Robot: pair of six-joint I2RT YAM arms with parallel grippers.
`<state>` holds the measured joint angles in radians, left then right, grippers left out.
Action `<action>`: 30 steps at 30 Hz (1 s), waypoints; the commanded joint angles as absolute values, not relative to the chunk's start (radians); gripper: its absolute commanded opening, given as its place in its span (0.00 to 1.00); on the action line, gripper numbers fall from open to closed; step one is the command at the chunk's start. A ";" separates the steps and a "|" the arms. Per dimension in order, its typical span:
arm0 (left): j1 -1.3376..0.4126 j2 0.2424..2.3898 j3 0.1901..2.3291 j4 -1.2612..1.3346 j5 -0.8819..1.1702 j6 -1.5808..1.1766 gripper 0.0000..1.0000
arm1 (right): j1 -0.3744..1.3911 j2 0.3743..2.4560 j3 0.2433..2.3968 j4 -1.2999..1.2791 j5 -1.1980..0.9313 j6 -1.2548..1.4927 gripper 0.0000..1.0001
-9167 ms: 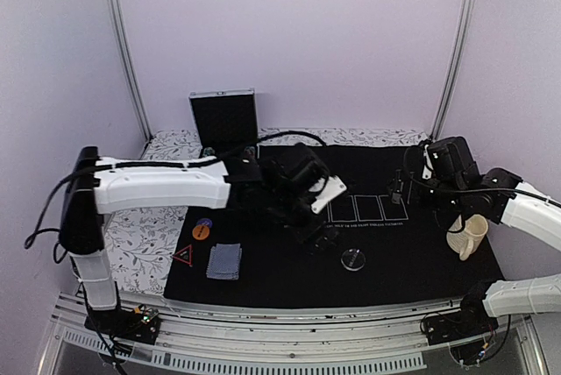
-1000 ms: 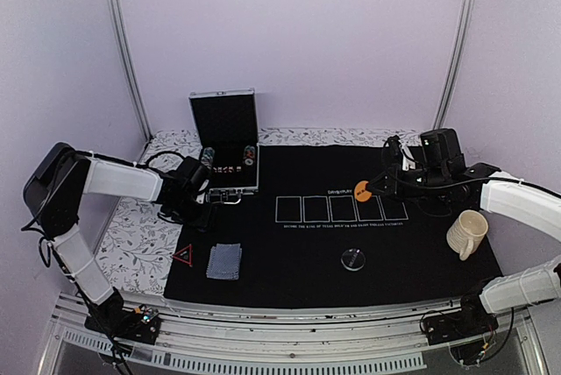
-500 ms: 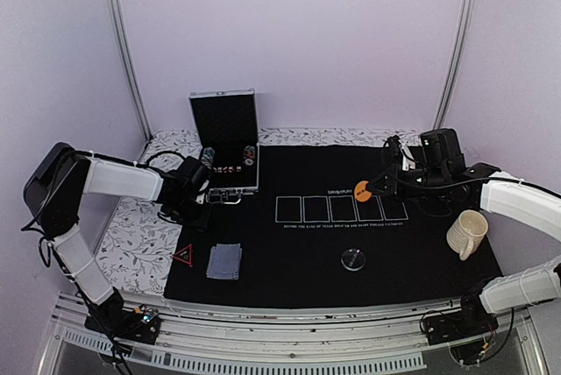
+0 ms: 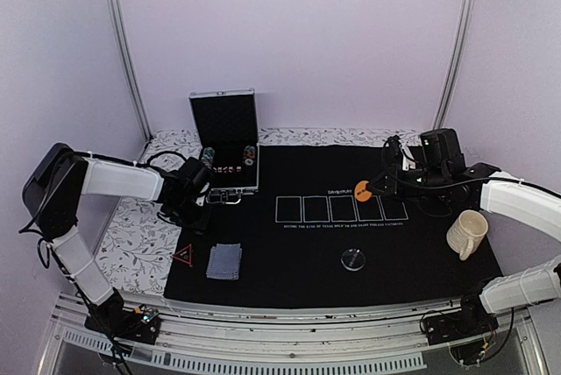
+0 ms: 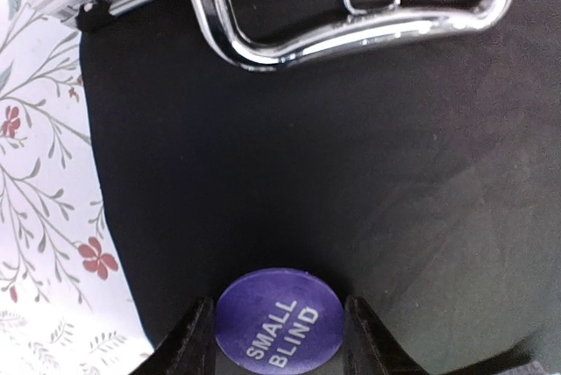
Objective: Distribute texas hold em gaming equipment
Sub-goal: Pick up the small blind button from the poker table mat, then place the small blind button in the small blind area.
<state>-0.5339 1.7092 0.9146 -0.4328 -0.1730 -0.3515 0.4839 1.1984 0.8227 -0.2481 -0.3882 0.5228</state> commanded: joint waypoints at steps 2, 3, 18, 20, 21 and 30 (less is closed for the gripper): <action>-0.577 1.663 0.948 -0.513 -0.223 -0.341 0.35 | 0.480 1.179 0.821 -0.249 -0.373 0.518 0.02; -0.580 1.659 0.953 -0.514 -0.224 -0.341 0.35 | 0.480 1.178 0.820 -0.249 -0.373 0.520 0.02; -0.639 1.637 1.007 -0.523 -0.207 -0.311 0.35 | 0.479 1.172 0.827 -0.250 -0.373 0.519 0.02; -0.644 1.639 1.011 -0.523 -0.203 -0.307 0.35 | 0.479 1.171 0.830 -0.251 -0.373 0.519 0.02; -0.647 1.640 1.013 -0.524 -0.204 -0.306 0.35 | 0.480 1.171 0.831 -0.252 -0.373 0.520 0.02; -0.668 1.653 1.027 -0.526 -0.203 -0.304 0.34 | 0.480 1.161 0.829 -0.251 -0.364 0.523 0.02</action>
